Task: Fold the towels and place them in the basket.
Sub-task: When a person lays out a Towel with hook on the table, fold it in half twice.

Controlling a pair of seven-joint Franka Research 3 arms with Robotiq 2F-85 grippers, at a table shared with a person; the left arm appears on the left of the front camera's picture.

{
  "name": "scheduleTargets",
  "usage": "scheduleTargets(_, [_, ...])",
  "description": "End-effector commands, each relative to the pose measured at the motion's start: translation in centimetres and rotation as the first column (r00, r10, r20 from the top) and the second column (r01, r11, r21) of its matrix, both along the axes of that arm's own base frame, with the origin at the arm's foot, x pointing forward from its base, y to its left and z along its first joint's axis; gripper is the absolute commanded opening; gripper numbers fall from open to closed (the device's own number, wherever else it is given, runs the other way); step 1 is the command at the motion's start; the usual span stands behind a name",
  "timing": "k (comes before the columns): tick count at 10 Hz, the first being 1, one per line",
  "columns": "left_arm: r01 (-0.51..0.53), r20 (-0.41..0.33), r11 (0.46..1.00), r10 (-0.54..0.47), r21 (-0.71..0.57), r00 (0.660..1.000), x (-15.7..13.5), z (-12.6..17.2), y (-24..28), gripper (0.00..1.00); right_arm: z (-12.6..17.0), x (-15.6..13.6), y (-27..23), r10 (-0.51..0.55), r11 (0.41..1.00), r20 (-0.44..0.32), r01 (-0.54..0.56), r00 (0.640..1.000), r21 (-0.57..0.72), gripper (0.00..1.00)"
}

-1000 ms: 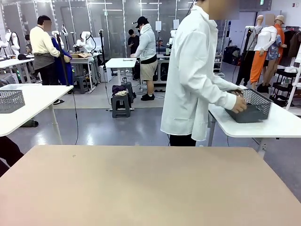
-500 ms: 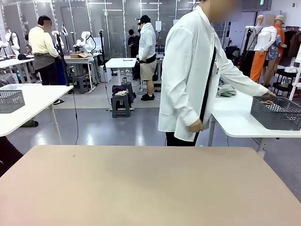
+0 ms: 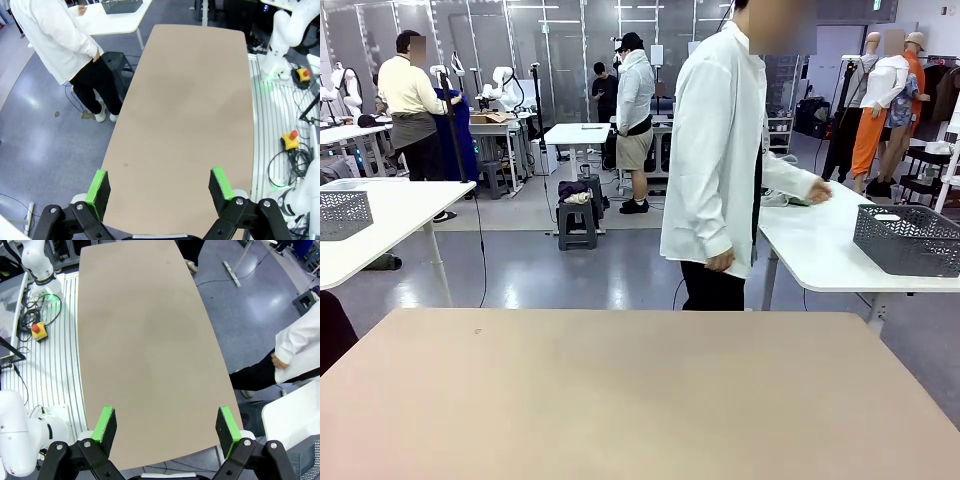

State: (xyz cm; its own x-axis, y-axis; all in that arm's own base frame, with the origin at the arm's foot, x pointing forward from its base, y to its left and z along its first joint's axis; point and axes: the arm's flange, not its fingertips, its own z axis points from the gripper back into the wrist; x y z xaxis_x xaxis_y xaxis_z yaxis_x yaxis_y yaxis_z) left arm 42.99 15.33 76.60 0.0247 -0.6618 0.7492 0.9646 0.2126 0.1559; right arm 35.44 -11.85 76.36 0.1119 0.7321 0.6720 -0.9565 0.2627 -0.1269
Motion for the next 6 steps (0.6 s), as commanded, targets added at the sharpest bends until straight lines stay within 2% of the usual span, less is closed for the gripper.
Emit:
scheduleTargets(1, [-0.001,0.009,1.000,0.001,-0.006,1.000,-0.01,0.06,-0.13,1.00,0.12,-0.08,0.13,0.006,1.000,0.002,-0.006,1.000,0.007,1.00])
scheduleTargets(6, [-0.001,0.009,1.000,0.001,-0.006,1.000,-0.01,0.06,-0.13,1.00,0.12,-0.08,0.13,0.006,1.000,0.002,-0.006,1.000,0.007,1.00])
